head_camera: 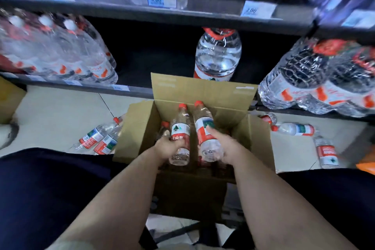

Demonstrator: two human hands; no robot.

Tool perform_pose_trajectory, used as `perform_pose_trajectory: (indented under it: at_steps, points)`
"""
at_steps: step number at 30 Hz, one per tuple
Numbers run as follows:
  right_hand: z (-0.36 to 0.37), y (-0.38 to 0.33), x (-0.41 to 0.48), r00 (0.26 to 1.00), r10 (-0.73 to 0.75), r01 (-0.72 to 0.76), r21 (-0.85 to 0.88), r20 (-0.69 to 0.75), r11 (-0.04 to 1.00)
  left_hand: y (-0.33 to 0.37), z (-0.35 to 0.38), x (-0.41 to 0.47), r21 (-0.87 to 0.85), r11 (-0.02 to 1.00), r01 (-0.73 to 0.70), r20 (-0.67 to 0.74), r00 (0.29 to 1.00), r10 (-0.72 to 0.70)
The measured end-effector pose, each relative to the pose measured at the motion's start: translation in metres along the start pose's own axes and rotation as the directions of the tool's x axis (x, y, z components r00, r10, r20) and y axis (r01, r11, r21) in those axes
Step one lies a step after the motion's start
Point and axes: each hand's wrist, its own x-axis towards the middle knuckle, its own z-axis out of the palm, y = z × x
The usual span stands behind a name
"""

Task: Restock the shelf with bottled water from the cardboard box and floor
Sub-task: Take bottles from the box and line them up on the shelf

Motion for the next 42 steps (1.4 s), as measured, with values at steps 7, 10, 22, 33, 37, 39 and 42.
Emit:
perform_pose_trajectory:
  at_steps: [7, 10, 22, 33, 37, 39, 42]
  points:
    - [0.022, -0.027, -0.077, 0.976, -0.216, 0.217, 0.112, -0.020, 0.970, 0.064, -0.011, -0.098, -0.118, 0.960, -0.255, -0.001, 0.967, 0.256]
    - [0.026, -0.049, -0.108, 0.945, -0.325, 0.311, 0.208, 0.036, 0.927, 0.097, -0.018, -0.131, -0.095, 0.926, -0.365, -0.035, 0.931, 0.364]
    - [0.047, -0.156, -0.189, 0.798, -0.601, 0.582, 0.218, 0.029, 0.783, 0.221, -0.030, -0.194, -0.122, 0.744, -0.657, -0.143, 0.754, 0.641]
    - [0.016, -0.267, -0.190, 0.764, -0.639, 0.636, 0.280, -0.094, 0.719, 0.318, -0.011, -0.171, -0.142, 0.707, -0.693, -0.151, 0.721, 0.676]
    - [0.016, -0.312, -0.179, 0.722, -0.683, 0.691, 0.160, -0.112, 0.704, 0.353, -0.001, -0.157, -0.172, 0.702, -0.691, -0.148, 0.723, 0.675]
    - [0.014, -0.332, -0.172, 0.681, -0.716, 0.732, 0.102, -0.155, 0.674, 0.372, 0.000, -0.150, -0.139, 0.688, -0.712, -0.169, 0.702, 0.692]
    - [0.007, -0.366, -0.158, 0.637, -0.759, 0.767, 0.016, -0.137, 0.641, 0.404, -0.002, -0.133, -0.097, 0.667, -0.738, -0.167, 0.673, 0.720]
